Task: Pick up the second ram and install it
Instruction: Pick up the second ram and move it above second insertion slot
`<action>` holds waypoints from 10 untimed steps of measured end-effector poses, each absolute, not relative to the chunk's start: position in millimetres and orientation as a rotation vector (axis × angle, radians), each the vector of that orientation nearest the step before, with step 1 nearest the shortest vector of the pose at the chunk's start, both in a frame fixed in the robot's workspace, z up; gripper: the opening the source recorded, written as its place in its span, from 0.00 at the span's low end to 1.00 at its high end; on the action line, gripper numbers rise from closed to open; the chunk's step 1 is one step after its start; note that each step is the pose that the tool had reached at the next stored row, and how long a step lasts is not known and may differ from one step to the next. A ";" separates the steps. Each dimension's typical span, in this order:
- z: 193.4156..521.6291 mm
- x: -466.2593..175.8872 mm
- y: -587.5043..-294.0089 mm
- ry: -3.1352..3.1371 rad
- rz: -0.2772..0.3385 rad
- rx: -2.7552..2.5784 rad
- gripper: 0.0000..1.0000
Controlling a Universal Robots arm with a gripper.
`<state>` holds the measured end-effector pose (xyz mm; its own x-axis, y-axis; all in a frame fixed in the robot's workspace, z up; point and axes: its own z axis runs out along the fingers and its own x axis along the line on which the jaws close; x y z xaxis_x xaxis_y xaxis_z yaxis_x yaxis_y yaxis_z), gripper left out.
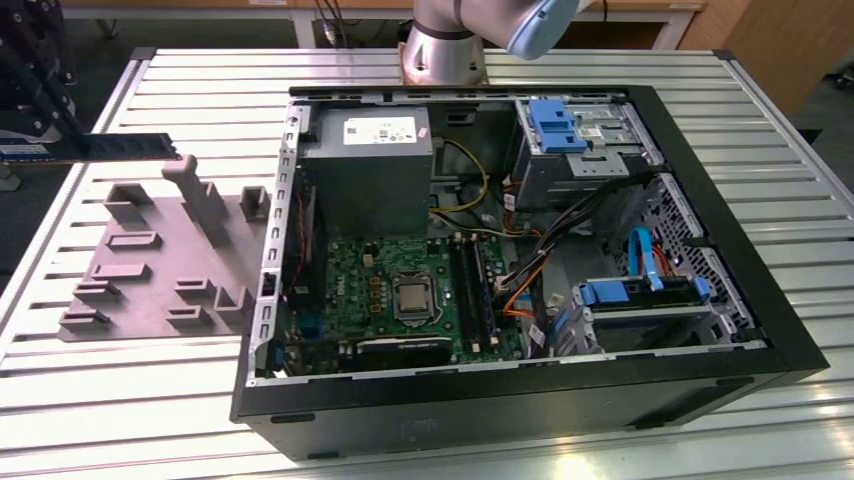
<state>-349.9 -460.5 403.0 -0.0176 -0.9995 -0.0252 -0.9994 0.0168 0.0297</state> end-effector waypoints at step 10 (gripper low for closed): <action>403.0 -340.6 -460.5 -2.238 -0.061 2.200 0.14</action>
